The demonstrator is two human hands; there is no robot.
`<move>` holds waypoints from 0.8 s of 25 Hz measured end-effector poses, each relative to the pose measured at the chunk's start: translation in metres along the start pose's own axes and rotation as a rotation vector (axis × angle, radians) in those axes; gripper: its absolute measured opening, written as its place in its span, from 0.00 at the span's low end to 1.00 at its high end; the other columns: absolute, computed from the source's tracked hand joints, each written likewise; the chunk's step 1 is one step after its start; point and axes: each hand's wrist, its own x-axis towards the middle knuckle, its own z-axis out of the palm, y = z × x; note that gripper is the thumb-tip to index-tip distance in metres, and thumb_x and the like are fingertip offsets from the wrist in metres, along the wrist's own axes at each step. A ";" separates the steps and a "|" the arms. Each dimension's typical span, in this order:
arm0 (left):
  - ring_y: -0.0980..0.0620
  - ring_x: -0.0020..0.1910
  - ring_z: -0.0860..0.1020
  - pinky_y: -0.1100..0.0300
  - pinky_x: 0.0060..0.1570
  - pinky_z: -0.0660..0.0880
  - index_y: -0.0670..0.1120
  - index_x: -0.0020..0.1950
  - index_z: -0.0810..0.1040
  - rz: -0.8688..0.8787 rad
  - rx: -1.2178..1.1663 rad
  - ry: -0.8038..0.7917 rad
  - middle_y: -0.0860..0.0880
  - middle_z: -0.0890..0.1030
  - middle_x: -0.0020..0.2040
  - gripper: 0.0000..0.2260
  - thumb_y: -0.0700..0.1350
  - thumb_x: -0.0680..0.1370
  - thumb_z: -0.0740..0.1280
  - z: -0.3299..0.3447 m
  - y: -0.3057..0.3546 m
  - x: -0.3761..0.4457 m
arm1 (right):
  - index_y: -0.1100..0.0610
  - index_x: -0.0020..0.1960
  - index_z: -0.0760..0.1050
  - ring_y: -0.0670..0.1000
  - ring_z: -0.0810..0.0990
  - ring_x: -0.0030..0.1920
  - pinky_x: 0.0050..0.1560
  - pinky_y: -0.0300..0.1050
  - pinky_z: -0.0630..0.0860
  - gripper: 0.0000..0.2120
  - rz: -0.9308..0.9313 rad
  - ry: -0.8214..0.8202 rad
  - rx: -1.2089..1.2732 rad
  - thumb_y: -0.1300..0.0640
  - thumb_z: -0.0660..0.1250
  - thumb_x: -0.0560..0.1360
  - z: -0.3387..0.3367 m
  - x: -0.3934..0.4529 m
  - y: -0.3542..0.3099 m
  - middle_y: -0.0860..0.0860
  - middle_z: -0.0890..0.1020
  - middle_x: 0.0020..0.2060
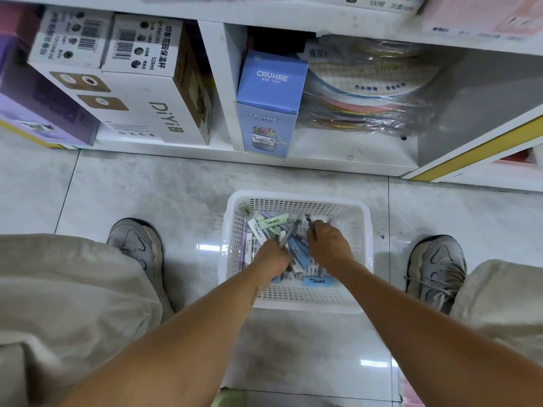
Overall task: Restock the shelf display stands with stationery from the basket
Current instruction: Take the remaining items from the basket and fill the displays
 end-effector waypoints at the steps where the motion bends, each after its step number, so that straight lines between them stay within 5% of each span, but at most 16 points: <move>1: 0.54 0.31 0.73 0.63 0.24 0.70 0.42 0.57 0.71 0.016 0.018 0.000 0.48 0.76 0.40 0.07 0.43 0.82 0.59 0.001 -0.004 -0.001 | 0.56 0.49 0.69 0.51 0.77 0.37 0.35 0.45 0.72 0.08 0.019 0.006 -0.010 0.54 0.55 0.84 0.000 -0.001 0.001 0.55 0.80 0.44; 6: 0.55 0.34 0.74 0.64 0.23 0.67 0.44 0.57 0.68 0.037 0.055 0.118 0.49 0.76 0.44 0.05 0.43 0.83 0.57 0.003 -0.014 -0.001 | 0.59 0.58 0.72 0.56 0.78 0.46 0.43 0.50 0.76 0.08 0.046 0.232 -0.020 0.57 0.58 0.82 0.001 -0.014 0.011 0.56 0.76 0.54; 10: 0.56 0.35 0.74 0.64 0.25 0.67 0.42 0.57 0.71 -0.038 -0.023 0.245 0.50 0.74 0.41 0.06 0.38 0.80 0.59 0.012 -0.002 0.003 | 0.58 0.68 0.65 0.59 0.74 0.55 0.51 0.53 0.78 0.17 0.140 0.172 -0.031 0.55 0.62 0.81 0.008 -0.016 0.011 0.60 0.72 0.59; 17: 0.49 0.34 0.81 0.61 0.28 0.74 0.40 0.48 0.77 -0.148 -0.400 0.116 0.44 0.81 0.39 0.07 0.35 0.71 0.68 0.008 0.003 0.005 | 0.58 0.69 0.66 0.57 0.70 0.61 0.60 0.50 0.72 0.23 0.057 0.188 0.091 0.65 0.66 0.76 0.021 -0.014 0.010 0.57 0.73 0.62; 20: 0.42 0.38 0.85 0.49 0.38 0.83 0.40 0.49 0.78 -0.191 -0.512 0.008 0.39 0.84 0.41 0.08 0.38 0.71 0.70 0.001 0.005 0.007 | 0.57 0.64 0.73 0.57 0.76 0.59 0.56 0.48 0.75 0.17 0.047 0.092 0.181 0.65 0.66 0.76 0.026 -0.010 0.001 0.55 0.78 0.58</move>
